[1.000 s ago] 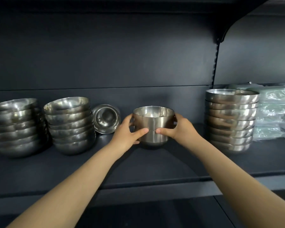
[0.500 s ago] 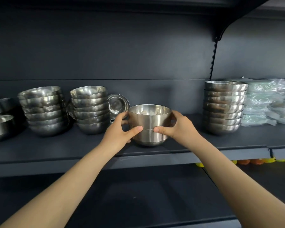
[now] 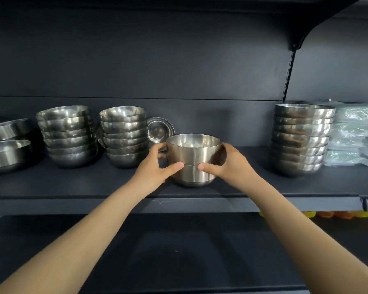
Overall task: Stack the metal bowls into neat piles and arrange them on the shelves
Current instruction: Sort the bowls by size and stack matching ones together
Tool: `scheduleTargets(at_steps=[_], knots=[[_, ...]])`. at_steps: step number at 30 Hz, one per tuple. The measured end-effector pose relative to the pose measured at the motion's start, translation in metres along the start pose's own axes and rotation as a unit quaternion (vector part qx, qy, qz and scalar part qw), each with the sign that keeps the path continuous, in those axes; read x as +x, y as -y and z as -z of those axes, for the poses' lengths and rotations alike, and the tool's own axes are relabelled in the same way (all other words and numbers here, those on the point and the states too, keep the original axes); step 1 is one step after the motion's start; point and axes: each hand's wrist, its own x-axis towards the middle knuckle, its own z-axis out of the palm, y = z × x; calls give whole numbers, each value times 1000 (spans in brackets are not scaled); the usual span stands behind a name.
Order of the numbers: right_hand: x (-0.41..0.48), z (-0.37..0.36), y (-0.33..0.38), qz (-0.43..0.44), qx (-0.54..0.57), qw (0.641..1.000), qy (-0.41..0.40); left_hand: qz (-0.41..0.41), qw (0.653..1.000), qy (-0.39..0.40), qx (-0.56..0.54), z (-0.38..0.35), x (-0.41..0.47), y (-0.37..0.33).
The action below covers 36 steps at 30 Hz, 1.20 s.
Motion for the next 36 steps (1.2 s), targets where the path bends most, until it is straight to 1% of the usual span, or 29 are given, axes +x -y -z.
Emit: scheduleTargets(at_steps=[4, 9, 12, 16, 18, 20, 28, 33, 36], knots=[[0, 6, 2, 16, -31, 999, 34, -1, 998, 9, 63, 0, -2, -5], [-1, 16, 0, 22, -60, 995, 83, 1, 987, 24, 161, 3, -12, -12], [0, 24, -1, 27, -91, 992, 79, 2, 977, 14, 212, 9, -21, -14], [-2, 38, 4, 47, -115, 991, 51, -20, 963, -9, 269, 21, -34, -21], [-3, 46, 10, 72, -128, 989, 28, -33, 958, -28, 285, 27, -40, -27], [-3, 50, 18, 99, -134, 986, 24, -48, 952, -49, 297, 33, -43, -33], [6, 36, 66, 186, -158, 966, 86, -82, 927, -82, 357, 69, -40, -43], [29, 9, 93, 205, -180, 955, 119, -53, 922, -105, 368, 99, -30, -22], [52, -8, 105, 192, -187, 953, 139, -35, 923, -119, 364, 118, -20, -2]])
